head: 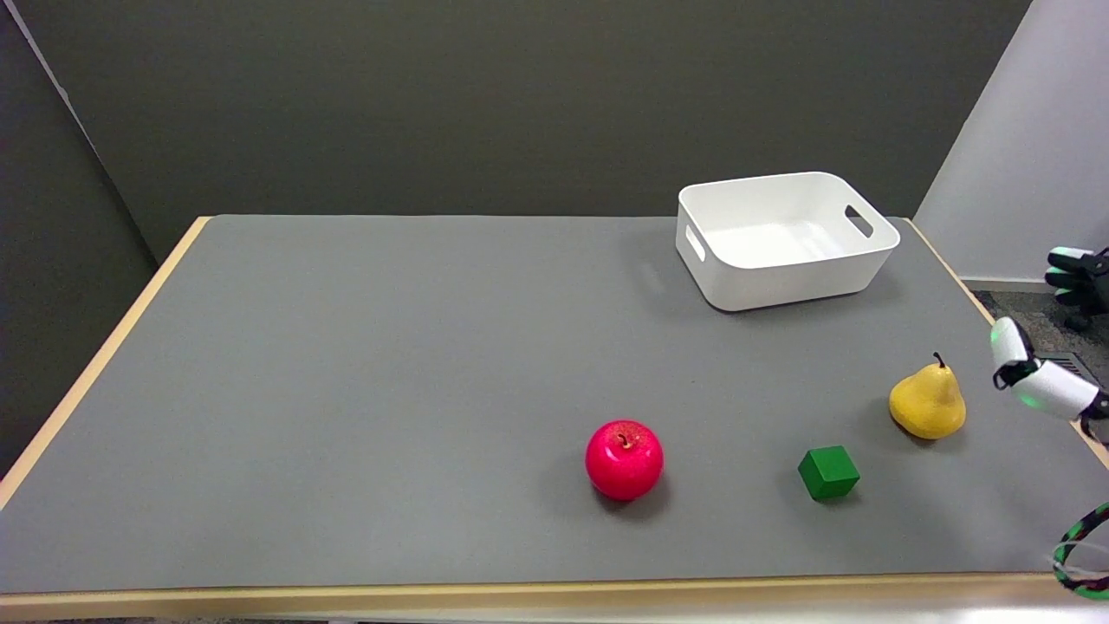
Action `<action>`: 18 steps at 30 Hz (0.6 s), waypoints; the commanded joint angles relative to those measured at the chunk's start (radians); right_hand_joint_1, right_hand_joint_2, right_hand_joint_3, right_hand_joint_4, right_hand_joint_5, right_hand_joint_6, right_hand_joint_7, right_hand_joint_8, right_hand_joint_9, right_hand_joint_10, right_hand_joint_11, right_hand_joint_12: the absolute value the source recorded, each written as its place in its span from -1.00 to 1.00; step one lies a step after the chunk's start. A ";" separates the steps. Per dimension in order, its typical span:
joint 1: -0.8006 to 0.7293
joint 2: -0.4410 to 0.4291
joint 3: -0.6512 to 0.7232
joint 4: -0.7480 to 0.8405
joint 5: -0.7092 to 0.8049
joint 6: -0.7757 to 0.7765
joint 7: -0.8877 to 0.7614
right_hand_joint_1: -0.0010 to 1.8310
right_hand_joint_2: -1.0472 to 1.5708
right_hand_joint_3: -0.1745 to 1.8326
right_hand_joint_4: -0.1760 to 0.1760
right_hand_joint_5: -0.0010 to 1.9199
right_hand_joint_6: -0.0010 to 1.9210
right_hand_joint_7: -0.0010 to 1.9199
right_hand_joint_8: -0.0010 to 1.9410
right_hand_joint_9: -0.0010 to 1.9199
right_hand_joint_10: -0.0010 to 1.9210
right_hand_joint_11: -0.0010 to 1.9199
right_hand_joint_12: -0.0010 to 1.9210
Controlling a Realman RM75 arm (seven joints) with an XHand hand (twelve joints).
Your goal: Pick up the yellow pear.
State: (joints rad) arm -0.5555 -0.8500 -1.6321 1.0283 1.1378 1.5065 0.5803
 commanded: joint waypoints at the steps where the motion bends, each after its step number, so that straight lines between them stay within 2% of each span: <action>1: -0.010 0.120 0.384 0.020 -0.121 -0.497 -0.086 -0.28 0.27 0.05 -0.06 -0.61 -0.29 -0.43 -0.27 -0.51 0.23 -0.66 0.65; 5: 0.027 0.143 0.488 0.020 -0.217 -0.709 -0.056 -0.30 0.27 0.05 -0.04 -0.61 -0.29 -0.43 -0.27 -0.50 0.24 -0.65 0.67; 12: 0.070 0.185 0.622 0.028 -0.394 -0.952 0.073 -0.35 0.27 0.04 0.04 -0.61 -0.28 -0.42 -0.27 -0.48 0.24 -0.62 0.70; 16: 0.021 0.215 0.709 0.082 -0.538 -1.135 0.224 -0.36 0.26 0.03 0.09 -0.60 -0.27 -0.40 -0.26 -0.46 0.25 -0.59 0.73; 18: -0.017 0.218 0.745 0.111 -0.571 -1.178 0.290 -0.37 0.26 0.02 0.10 -0.60 -0.26 -0.40 -0.25 -0.46 0.26 -0.59 0.73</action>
State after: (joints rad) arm -0.5365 -0.7425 -1.2581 1.0436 0.9550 0.9383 0.5648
